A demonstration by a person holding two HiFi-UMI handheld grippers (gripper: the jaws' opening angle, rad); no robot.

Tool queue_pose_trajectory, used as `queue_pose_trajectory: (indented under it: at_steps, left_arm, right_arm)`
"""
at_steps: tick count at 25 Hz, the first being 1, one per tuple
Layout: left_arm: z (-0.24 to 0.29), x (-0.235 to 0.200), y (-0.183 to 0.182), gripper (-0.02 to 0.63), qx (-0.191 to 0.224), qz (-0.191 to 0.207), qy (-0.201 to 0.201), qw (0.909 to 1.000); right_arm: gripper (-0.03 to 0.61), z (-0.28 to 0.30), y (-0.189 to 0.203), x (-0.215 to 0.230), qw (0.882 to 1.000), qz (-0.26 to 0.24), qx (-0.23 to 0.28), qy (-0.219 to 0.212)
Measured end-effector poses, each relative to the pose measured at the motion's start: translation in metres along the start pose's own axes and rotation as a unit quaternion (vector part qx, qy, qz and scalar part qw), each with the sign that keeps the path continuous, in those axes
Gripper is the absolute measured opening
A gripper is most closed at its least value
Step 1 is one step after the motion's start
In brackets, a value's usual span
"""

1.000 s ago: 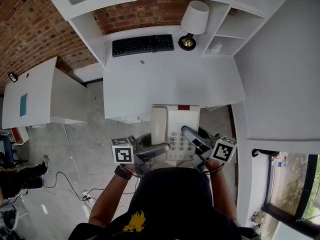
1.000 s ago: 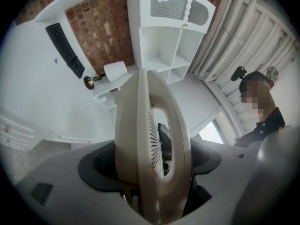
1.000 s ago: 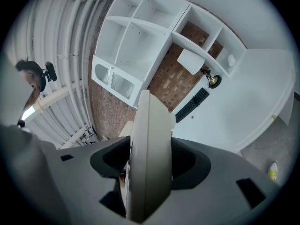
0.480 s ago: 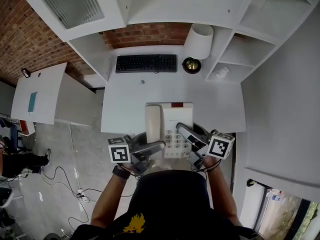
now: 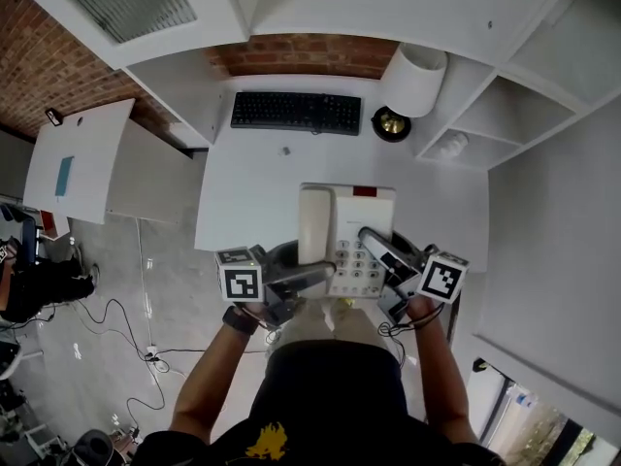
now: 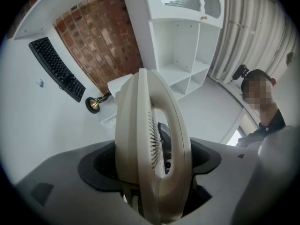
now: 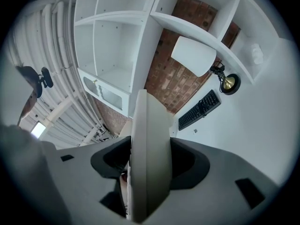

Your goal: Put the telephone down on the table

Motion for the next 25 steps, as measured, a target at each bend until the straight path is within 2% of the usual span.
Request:
queue_pose_trajectory:
  at_steps: [6,12,18,25]
  left_arm:
    - [-0.004,-0.018,-0.012,0.417,-0.009,-0.001,-0.005,0.9999]
    - [-0.005,-0.034,-0.002,0.417,-0.017,-0.018,-0.013,0.9996]
    - [-0.005,-0.051,0.001,0.417,-0.017,-0.024,-0.006,0.9996]
    - [-0.006,-0.124,0.006,0.417,-0.016,-0.043,-0.008,0.9989]
  right_arm:
    - [0.232,0.015,-0.002,0.012,1.000,0.000,-0.002,0.016]
    - [0.232,0.018,0.006,0.024,0.999,0.024,0.003,0.022]
    - [0.232,0.025,0.013,0.042,0.999,0.030,-0.002,0.028]
    - [0.232,0.062,0.021,0.104,0.998,0.059,-0.010,0.033]
Point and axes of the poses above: the fingertips, and each gripper's own axes: z forward along the fingers, x to its right, y out of its underside, the point moved 4 cm from there along -z, backward along the fingers, and after that the axes turned 7 degrees about y, right-handed, at the moved point
